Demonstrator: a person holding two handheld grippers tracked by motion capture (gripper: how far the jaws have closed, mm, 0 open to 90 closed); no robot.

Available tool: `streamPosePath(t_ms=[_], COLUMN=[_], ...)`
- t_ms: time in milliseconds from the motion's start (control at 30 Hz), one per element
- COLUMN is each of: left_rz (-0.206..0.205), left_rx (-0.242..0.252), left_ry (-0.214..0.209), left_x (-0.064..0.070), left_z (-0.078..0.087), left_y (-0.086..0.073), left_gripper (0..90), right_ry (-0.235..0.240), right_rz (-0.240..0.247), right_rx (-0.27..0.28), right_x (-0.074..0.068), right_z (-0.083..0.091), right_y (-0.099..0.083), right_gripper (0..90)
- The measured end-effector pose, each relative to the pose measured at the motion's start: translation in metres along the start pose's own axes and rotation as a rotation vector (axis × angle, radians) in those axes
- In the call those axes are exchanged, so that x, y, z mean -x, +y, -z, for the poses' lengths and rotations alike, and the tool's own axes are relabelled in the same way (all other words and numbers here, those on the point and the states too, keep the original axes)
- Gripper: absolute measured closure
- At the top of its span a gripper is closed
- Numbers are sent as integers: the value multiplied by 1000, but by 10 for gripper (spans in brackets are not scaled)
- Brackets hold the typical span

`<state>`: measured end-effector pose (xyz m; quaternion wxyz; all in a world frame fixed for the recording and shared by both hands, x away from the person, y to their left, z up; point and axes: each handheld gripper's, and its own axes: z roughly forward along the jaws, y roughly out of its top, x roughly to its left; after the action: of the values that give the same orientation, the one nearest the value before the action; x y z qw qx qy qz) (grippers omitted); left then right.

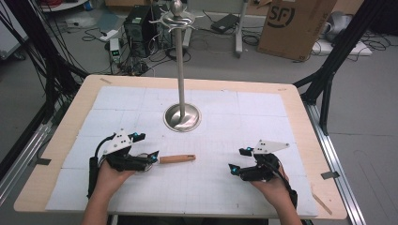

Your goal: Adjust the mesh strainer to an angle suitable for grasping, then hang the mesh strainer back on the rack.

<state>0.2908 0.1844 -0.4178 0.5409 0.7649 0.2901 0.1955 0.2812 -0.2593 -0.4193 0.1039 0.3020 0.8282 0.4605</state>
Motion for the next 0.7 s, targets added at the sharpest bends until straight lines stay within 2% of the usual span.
streamPosePath(t_ms=[133,300,533,700], left_rz=[-8,-9,-15,-19], left_rx=[-4,-7,-50,-63], left_ry=[-1,-3,-33,-42], left_x=[2,2,4,10], left_z=[0,-4,-10,-12], left_y=[0,1,0,4], left_gripper=[175,175,178,178], right_ry=[0,-3,-8,-10], right_rz=[9,16,10,17], right_rx=[-10,9,1,-8], right_x=[-1,0,0,-1], right_z=[-2,1,0,0], right_y=[0,1,0,-1], right_gripper=[239,239,237,237])
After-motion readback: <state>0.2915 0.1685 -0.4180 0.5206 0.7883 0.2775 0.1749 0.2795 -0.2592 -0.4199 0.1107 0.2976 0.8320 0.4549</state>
